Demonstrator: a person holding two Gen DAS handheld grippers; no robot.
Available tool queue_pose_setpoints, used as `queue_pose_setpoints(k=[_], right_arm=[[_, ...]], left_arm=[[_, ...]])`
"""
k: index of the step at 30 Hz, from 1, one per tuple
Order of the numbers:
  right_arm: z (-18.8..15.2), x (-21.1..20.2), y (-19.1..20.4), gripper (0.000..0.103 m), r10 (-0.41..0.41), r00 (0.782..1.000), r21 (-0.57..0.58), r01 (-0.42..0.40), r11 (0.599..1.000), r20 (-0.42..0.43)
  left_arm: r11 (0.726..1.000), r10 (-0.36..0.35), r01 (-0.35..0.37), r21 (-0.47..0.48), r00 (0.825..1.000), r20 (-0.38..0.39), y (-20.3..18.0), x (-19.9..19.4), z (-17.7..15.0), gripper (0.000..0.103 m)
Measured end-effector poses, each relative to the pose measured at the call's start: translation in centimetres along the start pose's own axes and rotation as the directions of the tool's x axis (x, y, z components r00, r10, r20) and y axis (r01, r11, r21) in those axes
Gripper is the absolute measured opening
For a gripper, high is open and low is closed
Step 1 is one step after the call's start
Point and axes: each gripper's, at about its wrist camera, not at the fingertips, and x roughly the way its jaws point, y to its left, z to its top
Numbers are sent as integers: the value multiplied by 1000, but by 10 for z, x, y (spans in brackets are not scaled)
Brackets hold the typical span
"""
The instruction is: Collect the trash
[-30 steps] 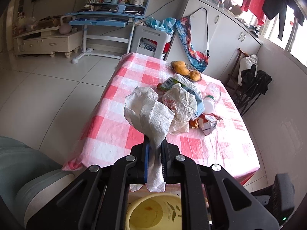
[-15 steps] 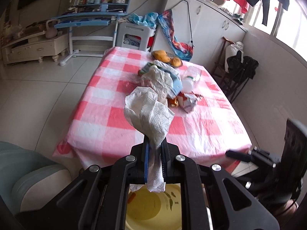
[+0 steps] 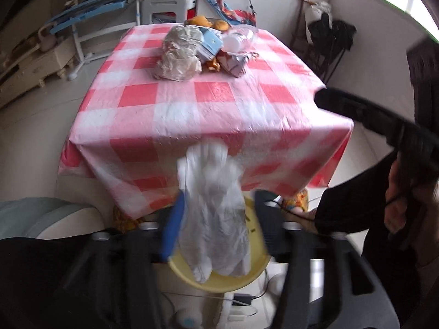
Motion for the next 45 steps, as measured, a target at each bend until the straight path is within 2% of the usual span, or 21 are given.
queue_pose_setpoints(k=[4, 8, 22, 33, 45], right_arm=[[-1, 2, -2, 69, -16, 1000, 9, 16, 1000, -5], [-2, 5, -1, 70, -29, 1000, -1, 29, 1000, -10], [-11, 15, 7, 74, -83, 996, -59, 80, 995, -35], [-16, 22, 19, 74, -97, 994, -120, 90, 989, -49], [-17, 24, 22, 74, -100, 994, -135, 93, 986, -45]], left_arm=[[998, 53, -54, 28, 998, 18, -3, -2, 0, 69], [996, 87, -87, 2, 995, 44, 2, -5, 2, 73], [987, 147, -139, -83, 983, 110, 20, -12, 10, 84], [971, 156, -130, -201, 980, 120, 42, -14, 13, 86], [969, 166, -140, -205, 979, 115, 44, -10, 14, 87]])
